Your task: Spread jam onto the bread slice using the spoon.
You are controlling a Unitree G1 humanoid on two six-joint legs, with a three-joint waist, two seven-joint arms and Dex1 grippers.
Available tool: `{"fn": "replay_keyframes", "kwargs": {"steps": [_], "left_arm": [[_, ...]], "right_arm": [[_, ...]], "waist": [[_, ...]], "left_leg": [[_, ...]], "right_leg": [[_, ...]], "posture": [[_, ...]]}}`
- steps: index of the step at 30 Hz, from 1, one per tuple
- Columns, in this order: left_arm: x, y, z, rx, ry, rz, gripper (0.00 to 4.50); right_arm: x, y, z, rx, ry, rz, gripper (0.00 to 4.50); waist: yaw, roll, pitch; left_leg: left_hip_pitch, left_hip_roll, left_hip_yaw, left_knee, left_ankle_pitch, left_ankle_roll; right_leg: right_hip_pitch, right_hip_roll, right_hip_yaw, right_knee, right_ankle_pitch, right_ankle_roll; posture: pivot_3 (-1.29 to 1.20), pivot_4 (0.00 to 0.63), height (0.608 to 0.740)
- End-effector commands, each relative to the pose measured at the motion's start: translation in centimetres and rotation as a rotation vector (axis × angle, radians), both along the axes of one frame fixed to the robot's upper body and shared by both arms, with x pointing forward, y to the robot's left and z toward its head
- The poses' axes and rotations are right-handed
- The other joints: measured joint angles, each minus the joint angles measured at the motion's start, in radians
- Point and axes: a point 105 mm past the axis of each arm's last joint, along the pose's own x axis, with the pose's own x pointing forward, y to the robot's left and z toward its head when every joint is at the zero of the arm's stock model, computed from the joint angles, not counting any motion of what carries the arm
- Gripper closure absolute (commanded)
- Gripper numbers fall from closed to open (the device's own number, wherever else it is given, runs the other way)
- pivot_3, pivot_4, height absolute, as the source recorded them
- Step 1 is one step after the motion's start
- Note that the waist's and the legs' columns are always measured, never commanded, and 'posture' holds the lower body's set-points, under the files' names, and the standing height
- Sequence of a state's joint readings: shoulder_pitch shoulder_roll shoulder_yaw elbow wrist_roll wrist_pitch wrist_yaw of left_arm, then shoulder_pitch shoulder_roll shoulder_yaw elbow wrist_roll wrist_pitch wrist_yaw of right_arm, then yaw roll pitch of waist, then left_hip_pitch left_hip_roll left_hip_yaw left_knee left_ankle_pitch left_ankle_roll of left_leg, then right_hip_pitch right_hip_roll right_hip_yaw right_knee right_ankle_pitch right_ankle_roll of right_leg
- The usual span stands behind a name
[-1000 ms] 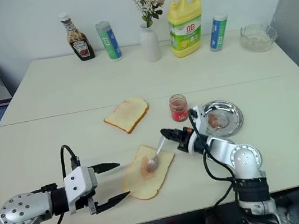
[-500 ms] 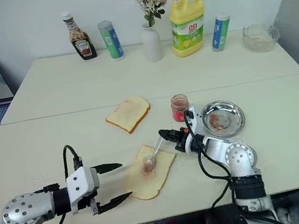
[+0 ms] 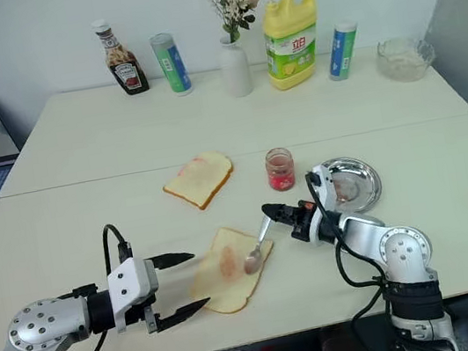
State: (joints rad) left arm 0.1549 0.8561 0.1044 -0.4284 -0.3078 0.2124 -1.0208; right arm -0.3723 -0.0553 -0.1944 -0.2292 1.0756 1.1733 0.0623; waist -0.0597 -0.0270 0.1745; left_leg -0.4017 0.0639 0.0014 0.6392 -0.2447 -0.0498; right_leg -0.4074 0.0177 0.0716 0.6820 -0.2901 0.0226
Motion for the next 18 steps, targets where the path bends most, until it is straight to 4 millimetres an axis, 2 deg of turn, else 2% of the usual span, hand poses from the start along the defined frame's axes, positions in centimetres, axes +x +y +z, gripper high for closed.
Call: {"fn": "replay_keyframes", "kwargs": {"steps": [1,6,8,12,14,15,18], "left_arm": [[-0.1,-1.0,1.8,-0.038,-0.053,-0.04,0.0],[0.1,-2.3,3.4,-0.072,-0.074,-0.105,0.0],[0.8,-3.4,4.8,-0.108,-0.107,-0.132,0.0],[2.1,-4.8,6.6,-0.177,-0.14,-0.13,0.0],[2.8,-6.3,7.8,-0.183,-0.163,-0.174,0.0],[3.1,-7.0,8.0,-0.143,-0.173,-0.208,0.0],[3.9,-8.2,8.1,-0.065,-0.186,-0.244,0.0]], "right_arm": [[0.5,-0.5,3.3,0.07,-0.111,-0.044,4.48],[0.6,-2.5,5.7,0.103,-0.181,-0.115,4.48],[0.1,-3.8,7.4,0.126,-0.235,-0.147,4.48],[-0.5,-5.6,9.3,0.149,-0.293,-0.184,4.48],[-0.4,-8.3,9.9,0.121,-0.324,-0.288,4.48],[-0.3,-10.1,9.9,0.099,-0.334,-0.356,4.48],[-0.1,-13.3,9.5,0.047,-0.331,-0.471,4.48]], "waist": [[0.001,0.0,0.0],[0.006,0.0,0.0],[0.01,0.0,0.0],[0.005,0.0,0.0],[0.004,0.0,0.0],[0.007,-0.001,0.0],[0.018,-0.001,0.0]], "left_leg": [[0.0,0.0,0.0,0.0,0.0,0.0],[-0.001,-0.001,0.0,0.0,0.0,0.0],[-0.001,-0.001,0.0,0.0,0.0,0.0],[-0.001,-0.001,0.0,0.001,0.0,0.0],[-0.001,-0.001,0.0,0.001,0.0,0.0],[-0.001,-0.001,-0.001,0.001,0.0,0.0],[-0.002,-0.002,-0.001,0.002,0.0,0.0]], "right_leg": [[0.0,0.0,0.0,0.0,0.0,0.0],[0.0,0.0,0.0,0.0,0.0,0.0],[0.0,0.0,0.0,0.0,0.0,0.0],[0.001,0.0,0.0,-0.001,0.0,0.001],[0.001,0.0,0.0,0.0,0.0,0.001],[0.001,0.0,0.0,0.0,0.0,0.001],[0.001,0.0,0.0,-0.001,0.001,0.001]], "posture": [[0.0,0.15,0.74],[0.0,0.15,0.74],[0.0,0.15,0.74],[0.0,0.15,0.74],[0.0,0.15,0.74],[0.0,0.15,0.74],[0.0,0.15,0.74]]}}
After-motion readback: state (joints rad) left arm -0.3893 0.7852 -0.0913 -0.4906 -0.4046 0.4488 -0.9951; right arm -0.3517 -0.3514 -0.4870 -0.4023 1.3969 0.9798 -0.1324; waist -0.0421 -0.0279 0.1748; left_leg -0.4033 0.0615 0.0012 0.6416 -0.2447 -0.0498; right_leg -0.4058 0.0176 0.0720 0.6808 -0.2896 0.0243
